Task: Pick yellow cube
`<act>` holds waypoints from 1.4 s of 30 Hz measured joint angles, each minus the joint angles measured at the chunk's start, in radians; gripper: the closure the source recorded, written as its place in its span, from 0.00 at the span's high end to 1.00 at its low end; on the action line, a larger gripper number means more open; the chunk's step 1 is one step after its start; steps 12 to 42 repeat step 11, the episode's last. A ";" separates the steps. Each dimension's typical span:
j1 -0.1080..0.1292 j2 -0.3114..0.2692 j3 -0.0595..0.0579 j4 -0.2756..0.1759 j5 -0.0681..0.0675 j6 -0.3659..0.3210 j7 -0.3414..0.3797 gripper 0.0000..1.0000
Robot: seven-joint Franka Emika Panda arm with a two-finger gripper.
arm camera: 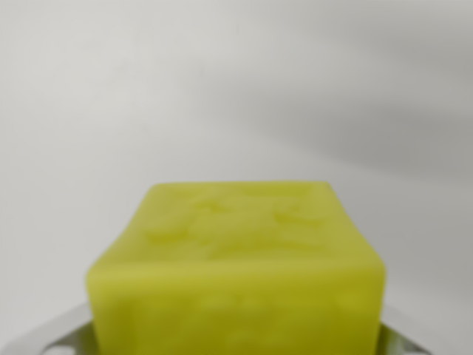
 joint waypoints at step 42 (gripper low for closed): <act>0.000 -0.007 0.000 0.006 0.000 -0.013 0.000 0.00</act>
